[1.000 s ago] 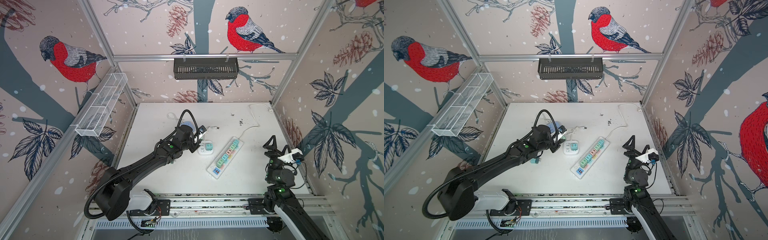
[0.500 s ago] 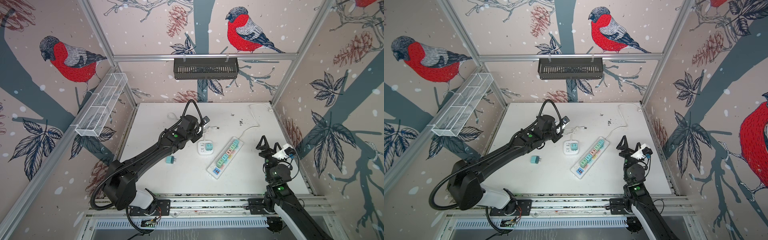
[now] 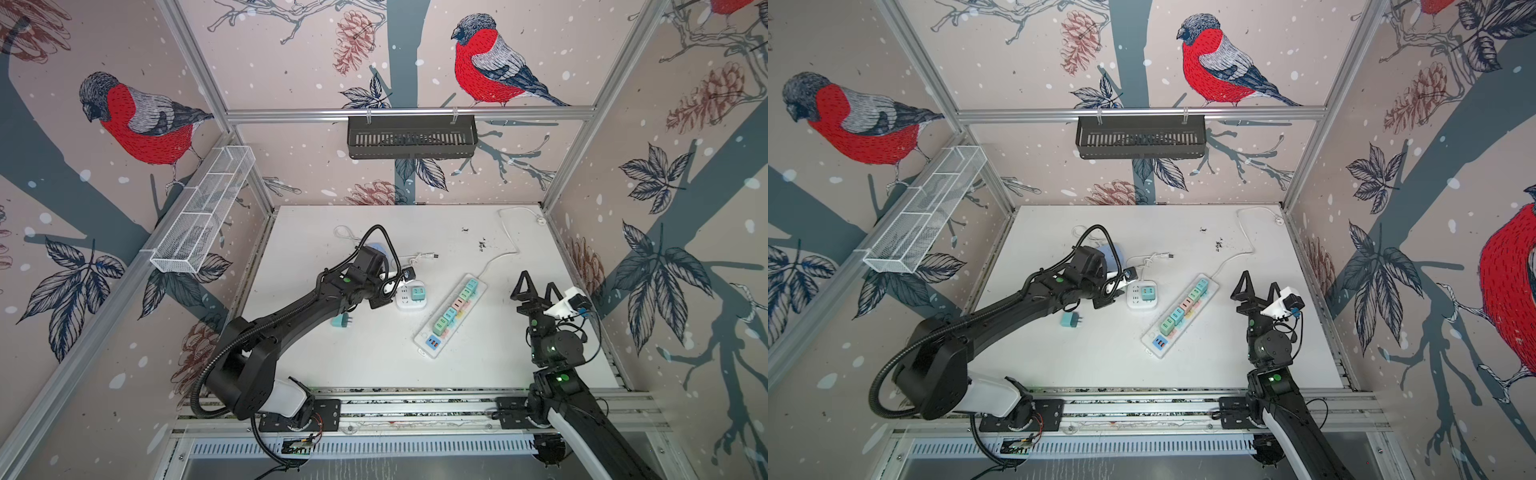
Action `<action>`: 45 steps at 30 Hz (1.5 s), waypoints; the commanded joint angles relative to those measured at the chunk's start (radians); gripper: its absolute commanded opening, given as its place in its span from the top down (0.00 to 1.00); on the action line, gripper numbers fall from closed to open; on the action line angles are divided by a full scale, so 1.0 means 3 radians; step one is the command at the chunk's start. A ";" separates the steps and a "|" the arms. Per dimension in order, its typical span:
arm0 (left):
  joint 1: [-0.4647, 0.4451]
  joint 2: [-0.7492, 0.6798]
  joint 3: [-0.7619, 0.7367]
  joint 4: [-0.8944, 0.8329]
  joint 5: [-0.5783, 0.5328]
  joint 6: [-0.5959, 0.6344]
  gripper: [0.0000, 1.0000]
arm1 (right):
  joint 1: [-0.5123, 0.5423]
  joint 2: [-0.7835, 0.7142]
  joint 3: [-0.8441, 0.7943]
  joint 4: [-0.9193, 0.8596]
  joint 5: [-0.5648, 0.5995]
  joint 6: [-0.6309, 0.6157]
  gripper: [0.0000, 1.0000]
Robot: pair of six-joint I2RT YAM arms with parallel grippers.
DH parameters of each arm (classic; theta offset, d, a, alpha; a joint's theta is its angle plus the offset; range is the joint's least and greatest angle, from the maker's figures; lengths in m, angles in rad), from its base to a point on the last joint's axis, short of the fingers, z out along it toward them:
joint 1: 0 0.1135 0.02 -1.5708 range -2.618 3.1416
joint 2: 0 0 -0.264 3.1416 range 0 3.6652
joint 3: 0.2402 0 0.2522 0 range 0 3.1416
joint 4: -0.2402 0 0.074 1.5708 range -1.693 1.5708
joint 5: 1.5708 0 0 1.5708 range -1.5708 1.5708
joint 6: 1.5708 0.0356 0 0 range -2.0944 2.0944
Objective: Insert the plug
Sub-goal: 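Carry the mint-green adapter over the white hub with the left gripper while the right returns, then lower the mint-green adapter into the white hub's socket beside the teal adapter, open left gripper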
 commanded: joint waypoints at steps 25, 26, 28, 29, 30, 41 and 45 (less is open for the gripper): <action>-0.0032 0.0893 0.0786 -0.0552 0.0465 0.0547 1.00 | 0.0009 0.0026 -0.0529 0.0227 -0.0121 -0.0054 0.00; -0.0023 0.0866 0.0754 -0.0502 0.0499 0.0553 1.00 | 0.0009 0.0027 -0.0529 0.0234 -0.0122 -0.0054 0.00; 0.0001 0.0823 0.0705 -0.0424 0.0581 0.0556 1.00 | 0.0006 0.0039 -0.0529 0.0246 -0.0136 -0.0062 0.00; 0.0014 0.0803 0.0688 -0.0392 0.0616 0.0562 1.00 | 0.0008 0.0044 -0.0531 0.0251 -0.0141 -0.0062 0.00; 0.0022 0.0781 0.0669 -0.0356 0.0641 0.0560 1.00 | 0.0005 0.0052 -0.0531 0.0257 -0.0145 -0.0066 0.00; 0.0043 0.0787 0.0629 -0.0275 0.0769 0.0567 1.00 | 0.0014 0.0179 -0.0523 0.0363 -0.0193 -0.0094 0.00; 0.0042 0.0815 0.0609 -0.0219 0.0765 0.0562 1.00 | 0.0018 0.0183 -0.0517 0.0363 -0.0192 -0.0100 0.00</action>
